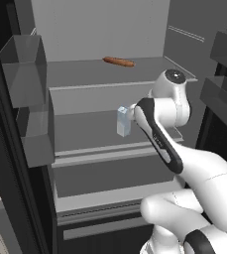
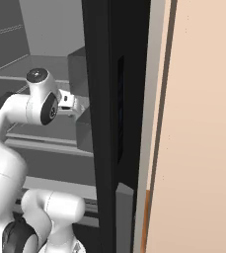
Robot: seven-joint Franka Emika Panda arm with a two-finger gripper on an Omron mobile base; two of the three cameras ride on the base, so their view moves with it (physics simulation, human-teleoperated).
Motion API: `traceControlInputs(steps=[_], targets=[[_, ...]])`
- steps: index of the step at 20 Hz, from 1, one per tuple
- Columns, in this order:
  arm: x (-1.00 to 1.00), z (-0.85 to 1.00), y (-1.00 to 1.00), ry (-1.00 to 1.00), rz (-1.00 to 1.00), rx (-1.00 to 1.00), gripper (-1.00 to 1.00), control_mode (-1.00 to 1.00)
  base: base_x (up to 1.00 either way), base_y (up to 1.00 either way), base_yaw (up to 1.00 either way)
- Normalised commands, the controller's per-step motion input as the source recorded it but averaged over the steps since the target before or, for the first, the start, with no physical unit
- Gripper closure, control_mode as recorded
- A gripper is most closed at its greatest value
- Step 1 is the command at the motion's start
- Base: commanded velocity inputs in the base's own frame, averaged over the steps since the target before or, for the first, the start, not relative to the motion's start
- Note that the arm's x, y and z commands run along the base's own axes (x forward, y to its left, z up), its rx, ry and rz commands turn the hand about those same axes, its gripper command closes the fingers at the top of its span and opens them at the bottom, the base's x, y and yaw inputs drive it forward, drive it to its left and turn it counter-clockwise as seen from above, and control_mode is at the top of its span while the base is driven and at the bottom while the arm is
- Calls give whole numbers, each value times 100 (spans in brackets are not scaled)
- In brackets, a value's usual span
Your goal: Take out the milk from the fridge and place it on the tray on the counter. Then take the sugar cube near the tray and place it in the tray.
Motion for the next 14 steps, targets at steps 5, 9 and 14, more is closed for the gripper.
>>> traceControlInputs(steps=[5,9,14], targets=[[34,-7,0,-9,2,0,-100,-100,0,0,0],[36,-1,0,-2,1,0,-100,-100,0,0,0],[32,-3,-1,0,5,0,-100,-100,0,0,0]])
